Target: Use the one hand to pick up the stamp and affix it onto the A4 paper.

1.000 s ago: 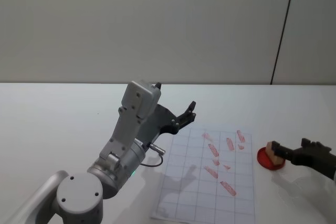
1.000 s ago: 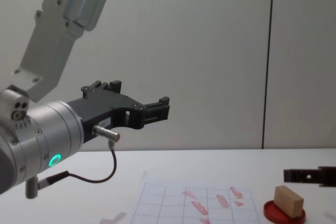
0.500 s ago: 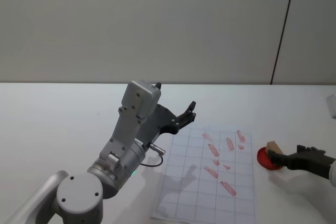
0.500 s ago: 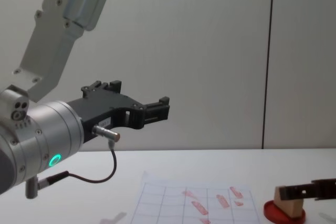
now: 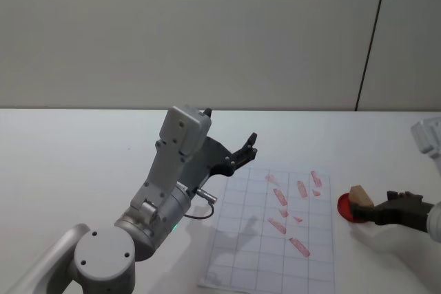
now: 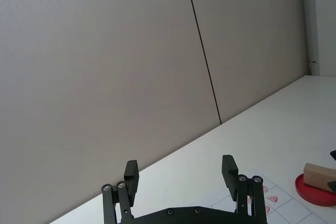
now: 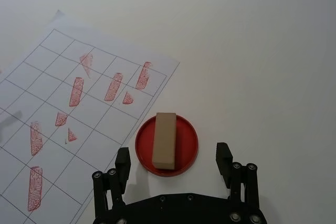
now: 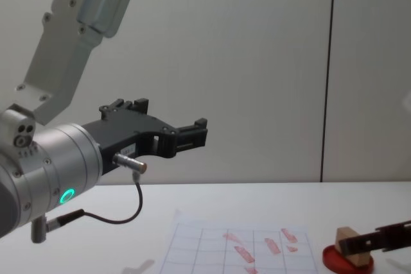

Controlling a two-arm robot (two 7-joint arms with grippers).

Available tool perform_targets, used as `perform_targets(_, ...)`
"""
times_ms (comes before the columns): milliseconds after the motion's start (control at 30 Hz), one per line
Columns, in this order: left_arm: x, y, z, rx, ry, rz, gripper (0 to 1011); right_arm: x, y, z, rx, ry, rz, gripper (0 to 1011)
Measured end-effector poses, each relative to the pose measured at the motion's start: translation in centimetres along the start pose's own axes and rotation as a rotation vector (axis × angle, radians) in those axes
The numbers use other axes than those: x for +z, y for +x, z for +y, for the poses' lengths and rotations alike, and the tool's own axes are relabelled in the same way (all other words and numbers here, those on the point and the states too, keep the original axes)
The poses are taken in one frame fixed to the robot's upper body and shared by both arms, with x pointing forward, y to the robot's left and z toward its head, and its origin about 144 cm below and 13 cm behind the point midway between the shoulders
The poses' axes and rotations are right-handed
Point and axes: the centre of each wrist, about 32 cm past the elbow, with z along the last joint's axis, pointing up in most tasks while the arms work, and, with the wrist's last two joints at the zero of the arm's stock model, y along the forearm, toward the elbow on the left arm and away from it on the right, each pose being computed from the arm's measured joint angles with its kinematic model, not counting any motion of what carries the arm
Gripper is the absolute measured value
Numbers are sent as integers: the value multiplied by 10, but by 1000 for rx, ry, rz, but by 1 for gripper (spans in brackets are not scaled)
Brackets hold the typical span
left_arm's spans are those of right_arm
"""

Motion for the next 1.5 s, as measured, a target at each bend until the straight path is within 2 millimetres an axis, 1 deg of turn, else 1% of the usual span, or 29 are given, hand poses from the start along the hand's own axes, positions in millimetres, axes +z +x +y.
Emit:
perform_targets(533, 0, 0, 0, 0, 0, 0, 1002, 12, -6, 10, -10, -33, -87, 1001)
perform_targets(1000, 0, 0, 0, 0, 0, 0, 1002, 15, -8, 13, -28, -24, -111, 994)
perform_targets(1133, 0, 0, 0, 0, 0, 0, 1002, 16, -9, 13, -30, -23, -114, 932)
perform_targets(1167, 0, 0, 0, 0, 0, 0, 1002, 16, -9, 14, -31, -23, -115, 890)
perform_targets(1267, 0, 0, 0, 0, 0, 0, 1002, 16, -9, 14, -32, -22, -116, 839)
perform_targets(1300, 0, 0, 0, 0, 0, 0, 1002, 16, -9, 14, -32, -22, -117, 785)
perform_targets(1400, 0, 0, 0, 0, 0, 0, 1002, 16, -9, 14, -33, -21, -118, 712)
perform_targets(1500, 0, 0, 0, 0, 0, 0, 1002, 16, -9, 14, -34, -21, -119, 591)
